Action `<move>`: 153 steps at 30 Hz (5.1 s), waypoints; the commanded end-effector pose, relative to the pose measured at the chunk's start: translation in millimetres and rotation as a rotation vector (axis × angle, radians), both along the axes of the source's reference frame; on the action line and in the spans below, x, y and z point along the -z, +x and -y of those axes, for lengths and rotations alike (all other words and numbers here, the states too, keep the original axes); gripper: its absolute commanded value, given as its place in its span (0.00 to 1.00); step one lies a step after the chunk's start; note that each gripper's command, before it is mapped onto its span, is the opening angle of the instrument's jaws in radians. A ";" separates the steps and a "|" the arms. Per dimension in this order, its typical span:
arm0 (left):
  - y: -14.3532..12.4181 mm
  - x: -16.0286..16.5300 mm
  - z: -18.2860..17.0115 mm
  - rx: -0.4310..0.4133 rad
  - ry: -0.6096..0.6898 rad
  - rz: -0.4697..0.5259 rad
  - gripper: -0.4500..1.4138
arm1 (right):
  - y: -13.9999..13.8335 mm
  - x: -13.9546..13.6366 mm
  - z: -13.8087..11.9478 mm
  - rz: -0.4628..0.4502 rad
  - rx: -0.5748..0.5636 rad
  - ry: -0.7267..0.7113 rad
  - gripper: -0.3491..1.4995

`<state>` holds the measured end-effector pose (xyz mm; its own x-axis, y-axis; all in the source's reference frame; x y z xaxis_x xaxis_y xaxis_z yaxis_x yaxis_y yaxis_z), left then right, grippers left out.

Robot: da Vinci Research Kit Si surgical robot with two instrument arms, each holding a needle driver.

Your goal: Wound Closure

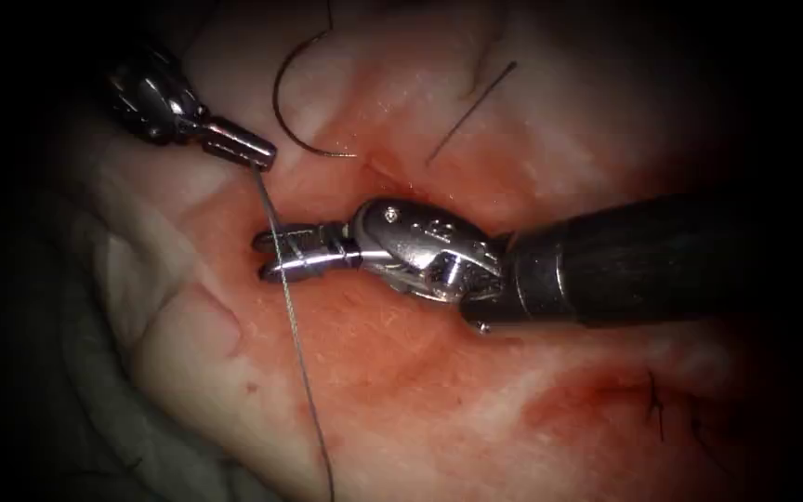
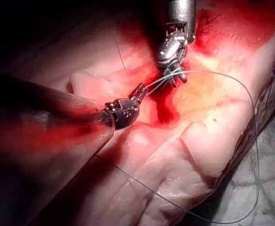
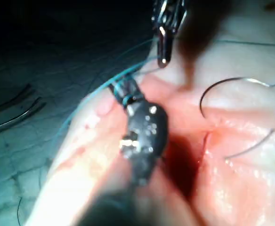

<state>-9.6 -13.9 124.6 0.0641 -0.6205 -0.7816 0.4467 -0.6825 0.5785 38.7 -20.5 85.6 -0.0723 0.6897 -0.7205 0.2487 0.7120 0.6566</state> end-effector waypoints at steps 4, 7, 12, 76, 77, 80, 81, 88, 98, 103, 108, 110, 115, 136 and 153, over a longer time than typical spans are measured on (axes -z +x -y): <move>-0.6 -0.5 0.8 -0.007 0.000 0.006 0.00 | 0.0 0.0 -0.3 -0.033 -0.023 0.024 0.20; -0.6 -0.5 1.2 -0.010 -0.001 0.009 0.00 | -0.2 0.3 -0.7 -0.050 -0.036 0.032 0.19; -0.4 -0.7 2.0 -0.018 -0.007 0.012 0.00 | -0.9 0.9 -1.2 -0.057 -0.052 0.043 0.18; -10.6 -3.9 2.8 0.057 0.037 -0.163 0.00 | -13.1 -4.5 -3.0 0.360 -0.768 0.209 0.74; -10.7 -3.9 2.8 0.058 0.037 -0.164 0.00 | -13.3 -4.5 -3.0 0.363 -0.777 0.214 0.74; -11.1 -4.0 2.7 0.062 0.037 -0.166 0.00 | -13.8 -4.5 -2.9 0.379 -0.810 0.219 0.73; -11.2 -4.0 2.7 0.063 0.037 -0.167 0.00 | -14.0 -4.5 -3.0 0.388 -0.822 0.219 0.73; -11.8 -4.2 2.4 0.069 0.037 -0.170 0.00 | -14.9 -4.9 -3.7 0.432 -0.894 0.234 0.73; -13.3 -4.7 1.4 0.084 0.038 -0.178 0.00 | -15.0 -5.0 -4.0 0.508 -0.984 0.250 0.73; -14.0 -4.9 1.1 0.090 0.039 -0.181 0.00 | -15.3 -5.1 -4.0 0.551 -1.031 0.260 0.73; -14.0 -5.0 0.9 0.090 0.039 -0.181 0.00 | -15.8 -5.8 -3.6 0.595 -1.052 0.277 0.72; -13.9 -5.0 0.8 0.090 0.039 -0.181 0.00 | -16.0 -6.2 -3.5 0.608 -1.061 0.281 0.72; -14.0 -5.1 0.6 0.091 0.039 -0.181 0.00 | -16.3 -7.1 -4.0 0.627 -1.098 0.289 0.72; -14.4 -5.4 -0.3 0.090 0.039 -0.186 0.00 | -15.0 -8.5 -6.7 0.646 -1.136 0.289 0.68; -12.9 -5.2 -0.4 0.082 0.066 -0.191 0.00 | -13.9 -8.2 -5.9 0.656 -1.027 0.189 0.00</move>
<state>-21.7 -13.1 129.2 -0.1396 -0.5609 -0.8160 0.4843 -0.7575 0.4379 24.3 -13.9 93.2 -0.3009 0.6201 -0.7245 -0.7880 0.2662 0.5552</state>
